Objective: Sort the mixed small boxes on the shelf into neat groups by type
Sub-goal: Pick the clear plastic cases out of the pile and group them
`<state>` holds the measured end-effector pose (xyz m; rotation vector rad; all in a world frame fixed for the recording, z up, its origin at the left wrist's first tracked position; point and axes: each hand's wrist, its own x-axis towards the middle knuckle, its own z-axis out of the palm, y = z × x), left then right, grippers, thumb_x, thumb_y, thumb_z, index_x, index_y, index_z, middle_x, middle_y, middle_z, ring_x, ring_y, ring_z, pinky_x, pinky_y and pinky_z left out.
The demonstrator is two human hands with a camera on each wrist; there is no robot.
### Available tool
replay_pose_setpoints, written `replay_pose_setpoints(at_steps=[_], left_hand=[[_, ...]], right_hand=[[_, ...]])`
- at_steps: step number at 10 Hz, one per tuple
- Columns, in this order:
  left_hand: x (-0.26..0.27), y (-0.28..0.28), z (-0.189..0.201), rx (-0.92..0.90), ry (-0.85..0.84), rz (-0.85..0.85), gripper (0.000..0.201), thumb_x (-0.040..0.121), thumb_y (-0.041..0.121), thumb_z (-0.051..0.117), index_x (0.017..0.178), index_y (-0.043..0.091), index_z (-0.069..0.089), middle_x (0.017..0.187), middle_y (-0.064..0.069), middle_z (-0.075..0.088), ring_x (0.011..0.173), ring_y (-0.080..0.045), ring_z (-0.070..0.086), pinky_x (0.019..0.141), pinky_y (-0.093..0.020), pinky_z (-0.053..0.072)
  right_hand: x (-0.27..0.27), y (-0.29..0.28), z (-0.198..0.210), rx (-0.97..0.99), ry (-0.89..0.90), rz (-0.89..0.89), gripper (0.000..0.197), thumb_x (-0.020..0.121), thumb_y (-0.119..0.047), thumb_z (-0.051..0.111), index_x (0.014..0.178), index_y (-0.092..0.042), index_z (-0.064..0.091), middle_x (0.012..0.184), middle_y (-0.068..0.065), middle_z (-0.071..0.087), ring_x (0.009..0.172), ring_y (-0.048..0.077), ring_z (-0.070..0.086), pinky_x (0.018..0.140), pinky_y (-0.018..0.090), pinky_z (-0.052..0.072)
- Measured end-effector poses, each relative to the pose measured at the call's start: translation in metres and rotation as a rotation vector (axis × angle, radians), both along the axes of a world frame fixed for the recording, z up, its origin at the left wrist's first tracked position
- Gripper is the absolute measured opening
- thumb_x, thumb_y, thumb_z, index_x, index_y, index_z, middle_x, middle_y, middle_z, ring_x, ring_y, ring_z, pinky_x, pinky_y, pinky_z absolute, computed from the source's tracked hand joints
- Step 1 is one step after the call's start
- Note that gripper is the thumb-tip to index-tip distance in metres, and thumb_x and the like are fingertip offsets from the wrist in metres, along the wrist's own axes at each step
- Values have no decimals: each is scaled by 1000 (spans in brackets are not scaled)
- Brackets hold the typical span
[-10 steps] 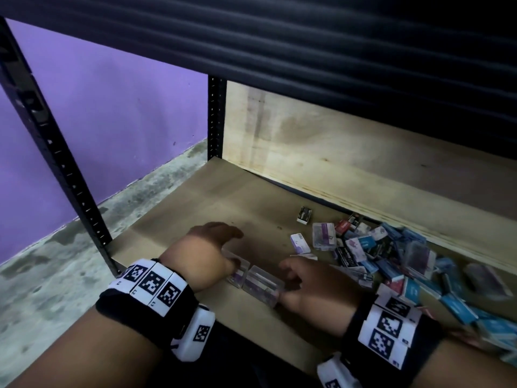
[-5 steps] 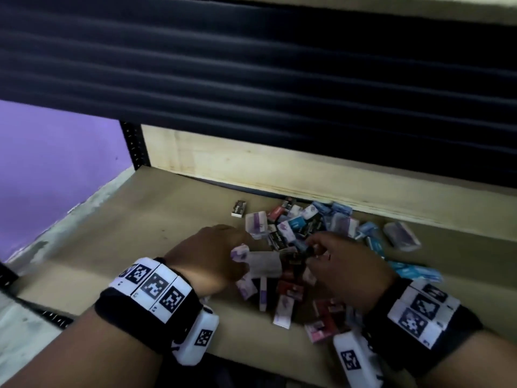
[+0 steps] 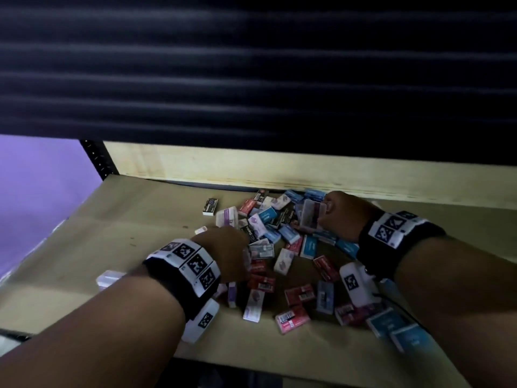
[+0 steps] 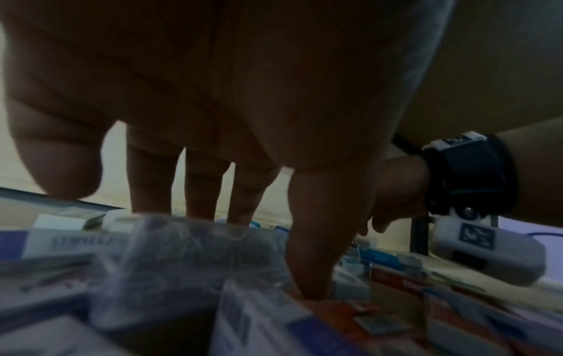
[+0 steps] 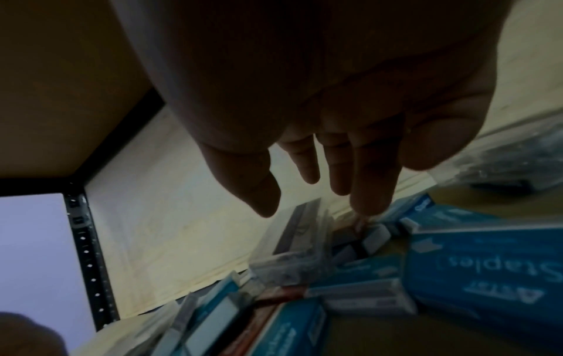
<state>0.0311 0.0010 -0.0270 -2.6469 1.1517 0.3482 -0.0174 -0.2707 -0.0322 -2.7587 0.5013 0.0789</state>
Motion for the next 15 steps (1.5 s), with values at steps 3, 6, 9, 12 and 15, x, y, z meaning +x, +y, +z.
replay_pose_setpoints(at_steps=[3,6,9,12,15], left_hand=[[3,-4,-12,-65,-64,72,28,76,39,64,99,22,63,98,-3,68,85,-24,71,64,-25,48],[-8,28,14,-693,338,315,38,70,58,59,98,32,61,82,11,69,69,0,66,62,-22,49],[-25,24,8,-1285,1023,742,30,93,33,66,118,17,64,111,-9,70,99,-28,70,90,-54,57],[-28,23,-5,-1259,985,671,42,80,15,55,109,42,68,106,-3,75,94,-25,74,78,-46,60],[-25,49,21,-911,725,478,45,65,26,70,110,34,69,99,6,76,92,-18,73,88,-52,57]], right_hand=[[26,0,-26,-65,21,-14,38,84,-47,72,95,-13,59,74,7,51,57,19,43,54,29,34],[-8,6,-7,121,-200,18,27,87,-42,69,95,-30,46,81,0,57,62,14,48,51,27,35],[-65,46,11,403,-261,-44,24,84,-57,56,105,-50,47,90,-21,65,71,-3,61,64,25,47],[-77,66,7,501,-202,-9,23,93,-46,57,114,-48,48,99,-17,68,75,-1,65,63,22,47],[-76,83,14,477,-128,73,44,84,-29,60,124,-44,50,103,-12,70,78,7,69,75,38,58]])
